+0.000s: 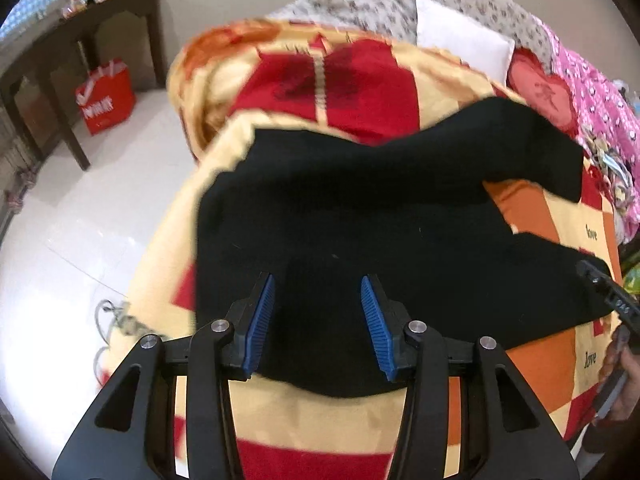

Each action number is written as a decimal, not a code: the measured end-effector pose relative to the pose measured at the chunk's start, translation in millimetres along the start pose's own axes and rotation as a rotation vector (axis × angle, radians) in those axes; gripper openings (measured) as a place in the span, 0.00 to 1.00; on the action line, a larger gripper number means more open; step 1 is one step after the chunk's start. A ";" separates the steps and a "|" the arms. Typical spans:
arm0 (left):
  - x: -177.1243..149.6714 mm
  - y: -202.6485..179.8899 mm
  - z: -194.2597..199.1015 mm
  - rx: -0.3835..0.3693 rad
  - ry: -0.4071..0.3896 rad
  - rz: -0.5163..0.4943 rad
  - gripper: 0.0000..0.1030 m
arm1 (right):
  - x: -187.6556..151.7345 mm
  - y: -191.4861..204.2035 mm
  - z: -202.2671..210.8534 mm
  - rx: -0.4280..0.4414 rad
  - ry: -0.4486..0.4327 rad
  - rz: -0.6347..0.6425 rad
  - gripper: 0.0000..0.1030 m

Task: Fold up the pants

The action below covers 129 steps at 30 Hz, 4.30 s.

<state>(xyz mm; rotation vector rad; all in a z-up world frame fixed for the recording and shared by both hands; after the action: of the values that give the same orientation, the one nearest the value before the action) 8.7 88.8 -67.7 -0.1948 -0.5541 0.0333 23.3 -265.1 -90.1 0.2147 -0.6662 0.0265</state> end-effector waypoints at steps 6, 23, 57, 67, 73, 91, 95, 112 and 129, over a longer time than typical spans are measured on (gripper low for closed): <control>-0.9 -9.7 -33.6 0.040 0.057 -0.062 0.43 | 21.2 19.6 -1.4 -0.012 0.011 0.131 0.37; 83.0 -8.7 -71.3 -0.045 0.086 -0.053 0.43 | 171.6 124.2 -64.3 -0.049 -0.010 0.996 0.58; 51.3 34.8 -29.1 -0.014 0.030 0.077 0.45 | 47.8 159.9 12.8 0.410 -0.066 0.492 0.52; 63.0 67.4 -54.1 0.025 0.071 0.139 0.45 | 85.7 225.5 -112.2 0.390 0.151 0.469 0.52; 69.6 70.0 -61.1 0.032 0.065 0.117 0.45 | 81.8 235.4 -126.0 0.471 0.175 0.401 0.26; 49.8 118.4 41.1 0.103 -0.094 0.209 0.45 | -36.5 308.9 -56.2 0.571 0.179 0.612 0.08; 41.4 91.8 37.1 0.063 -0.078 0.138 0.45 | -20.4 265.8 -24.1 0.532 0.073 0.503 0.30; 19.5 124.0 3.2 -0.005 -0.032 0.344 0.60 | -36.6 257.0 -17.8 0.364 -0.026 0.683 0.44; 23.9 85.2 2.4 -0.030 -0.040 0.188 0.14 | -7.3 251.5 -29.2 0.455 0.009 0.525 0.05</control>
<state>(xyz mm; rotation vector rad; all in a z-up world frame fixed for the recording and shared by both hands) 29.6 174.8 -69.7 -0.2755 -0.5753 0.2120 11.9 -12.9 -69.4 0.4716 -0.6861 0.6869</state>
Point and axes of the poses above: each gripper's, at about its wrist camera, not at the fingertips, and z roughly against the way its jaws point, y to its left, x to its top, the point moved 4 cm from there along -z, roughly the way its jaws point, and after that the axes turned 5 degrees about -x, right-handed, at the moved point
